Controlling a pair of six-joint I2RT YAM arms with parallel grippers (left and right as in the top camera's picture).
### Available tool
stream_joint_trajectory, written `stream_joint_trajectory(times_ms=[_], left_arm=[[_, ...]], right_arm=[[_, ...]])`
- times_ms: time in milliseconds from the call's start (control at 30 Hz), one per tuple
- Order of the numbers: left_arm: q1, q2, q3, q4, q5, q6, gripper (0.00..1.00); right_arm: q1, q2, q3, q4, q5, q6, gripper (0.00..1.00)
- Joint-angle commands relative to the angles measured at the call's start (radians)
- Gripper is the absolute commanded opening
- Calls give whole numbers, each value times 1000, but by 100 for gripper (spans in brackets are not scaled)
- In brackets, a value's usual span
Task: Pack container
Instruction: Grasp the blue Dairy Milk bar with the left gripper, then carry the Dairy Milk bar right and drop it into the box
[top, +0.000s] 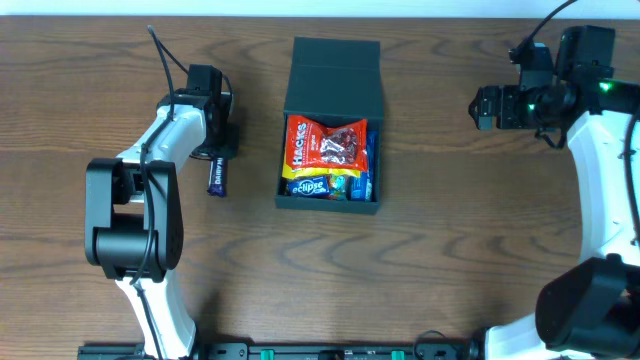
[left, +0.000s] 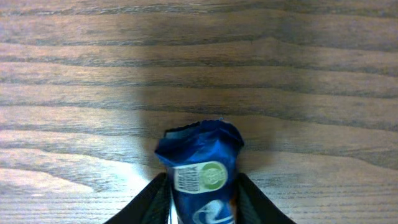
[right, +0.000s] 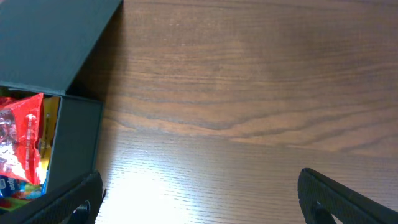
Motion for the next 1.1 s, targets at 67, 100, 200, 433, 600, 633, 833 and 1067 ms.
stream_joint_trajectory(times_ms=[67,100,200,433,600,633,833,1067], left_arm=[[-4,-8,-7,0,10,-7,29],[-4,-8,-7,-1,10,-13,26],[-4,-8,-6,-8,10,-16,19],[-4,-8,93,-112,9,-16,6],[-7,-8,272,-241,10,-15,6],[-11,-8,313,-270,10,-15,6],[-105,-8,478,-344,54,-41,6],[-321,-8,495,-228,221,-315,6]], right_arm=[[-7,0,-6,-3,-12,-16,99],[-7,0,-6,-3,-12,-16,99],[-8,0,-6,-2,-12,-15,99],[-13,-3,-6,2,-11,-16,99],[-29,-3,-6,25,-11,-15,99],[-35,-3,-6,30,-11,-15,99],[-102,-3,-6,47,-11,16,99],[-215,-3,-6,47,-12,84,99]])
